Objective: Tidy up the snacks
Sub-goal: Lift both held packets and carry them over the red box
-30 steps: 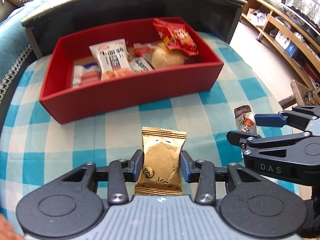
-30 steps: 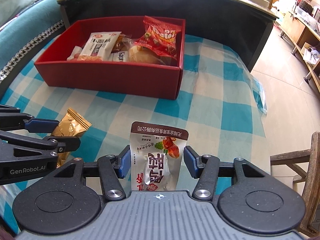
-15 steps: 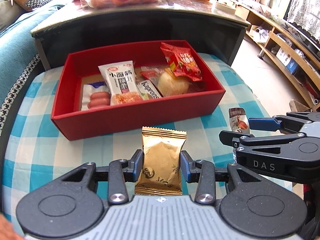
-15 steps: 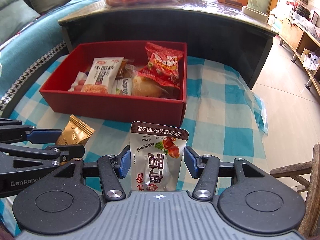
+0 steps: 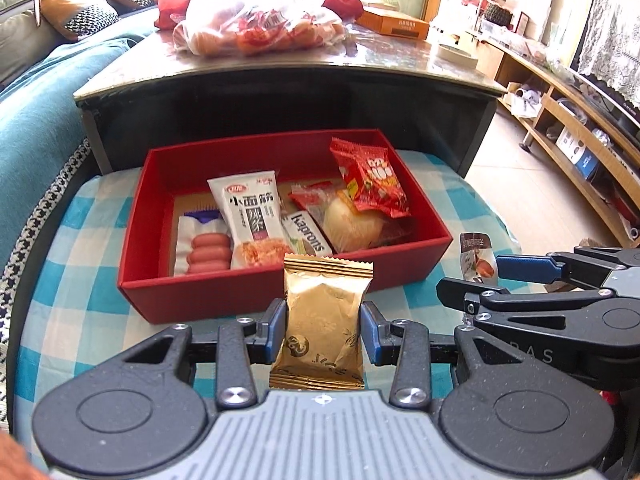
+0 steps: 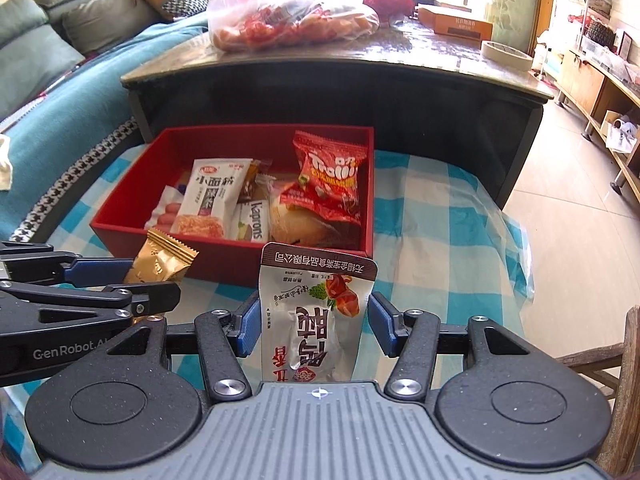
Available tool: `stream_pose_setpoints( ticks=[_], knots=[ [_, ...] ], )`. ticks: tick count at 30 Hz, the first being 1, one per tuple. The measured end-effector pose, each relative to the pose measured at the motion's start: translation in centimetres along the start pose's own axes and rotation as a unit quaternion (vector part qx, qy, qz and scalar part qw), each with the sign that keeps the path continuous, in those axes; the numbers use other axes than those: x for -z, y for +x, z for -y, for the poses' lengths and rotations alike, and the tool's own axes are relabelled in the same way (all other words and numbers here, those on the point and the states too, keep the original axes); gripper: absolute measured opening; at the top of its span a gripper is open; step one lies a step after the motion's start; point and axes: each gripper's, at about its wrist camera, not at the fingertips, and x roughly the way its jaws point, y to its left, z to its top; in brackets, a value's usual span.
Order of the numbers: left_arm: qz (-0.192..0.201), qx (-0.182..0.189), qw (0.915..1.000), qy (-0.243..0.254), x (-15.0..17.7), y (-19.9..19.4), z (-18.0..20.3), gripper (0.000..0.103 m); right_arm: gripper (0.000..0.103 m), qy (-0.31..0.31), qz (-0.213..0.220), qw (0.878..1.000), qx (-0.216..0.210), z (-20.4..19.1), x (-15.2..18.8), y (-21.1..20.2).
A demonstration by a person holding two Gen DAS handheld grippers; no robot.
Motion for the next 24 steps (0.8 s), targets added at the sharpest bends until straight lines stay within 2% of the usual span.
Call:
stream_pose_setpoints(
  ticks=[14, 24],
  knots=[
    [0.033, -0.013, 0.9994, 0.005, -2.4, -0.2, 0.4, 0.071, 0.063, -0.003, 0.027, 1.0, 0.0, 0.3, -2.3, -0.2],
    [0.05, -0.028, 0.9983, 0.009, -4.9, 1.0, 0.4, 0.069, 0.063, -0.004, 0.041, 0.999, 0.006, 0.6, -4.7, 0.9]
  ],
)
